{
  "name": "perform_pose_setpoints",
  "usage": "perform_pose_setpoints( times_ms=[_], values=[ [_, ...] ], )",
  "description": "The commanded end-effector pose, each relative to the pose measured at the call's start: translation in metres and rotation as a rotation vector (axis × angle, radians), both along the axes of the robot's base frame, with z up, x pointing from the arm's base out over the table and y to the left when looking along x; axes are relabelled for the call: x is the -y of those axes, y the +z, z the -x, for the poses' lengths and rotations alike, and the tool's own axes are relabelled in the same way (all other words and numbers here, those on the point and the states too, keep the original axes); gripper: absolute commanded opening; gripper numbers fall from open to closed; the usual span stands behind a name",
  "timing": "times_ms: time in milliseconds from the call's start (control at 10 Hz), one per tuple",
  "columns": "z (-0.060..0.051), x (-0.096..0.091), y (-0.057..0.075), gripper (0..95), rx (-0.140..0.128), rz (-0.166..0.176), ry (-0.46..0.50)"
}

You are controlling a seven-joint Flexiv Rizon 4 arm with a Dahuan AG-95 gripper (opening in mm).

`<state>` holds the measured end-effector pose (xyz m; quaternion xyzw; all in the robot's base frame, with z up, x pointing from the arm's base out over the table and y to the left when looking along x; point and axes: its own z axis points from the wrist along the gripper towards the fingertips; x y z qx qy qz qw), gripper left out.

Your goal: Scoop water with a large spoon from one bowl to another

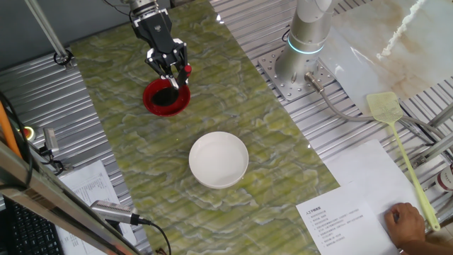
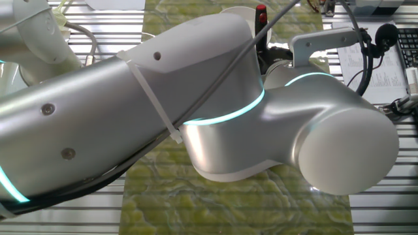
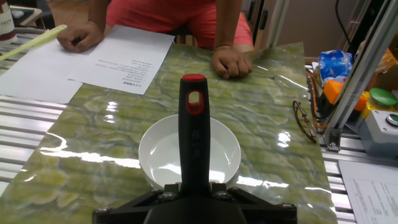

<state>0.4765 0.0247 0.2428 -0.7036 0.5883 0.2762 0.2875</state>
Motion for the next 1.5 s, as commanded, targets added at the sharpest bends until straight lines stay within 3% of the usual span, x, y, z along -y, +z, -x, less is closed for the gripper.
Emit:
perform_pose_setpoints(
  times_ms=[100,800,1000,1500],
  values=[
    [-0.0004,-0.0002,0.0004,0.0,-0.001,0.006,0.001],
    [-0.0019,-0.0016,0.0009,0.0,-0.004,0.023,0.000],
    [-0.0024,-0.0019,0.0013,0.0,-0.001,0.009,0.001],
    [-0.0025,-0.0020,0.0014,0.0,0.002,0.015,0.002]
  ],
)
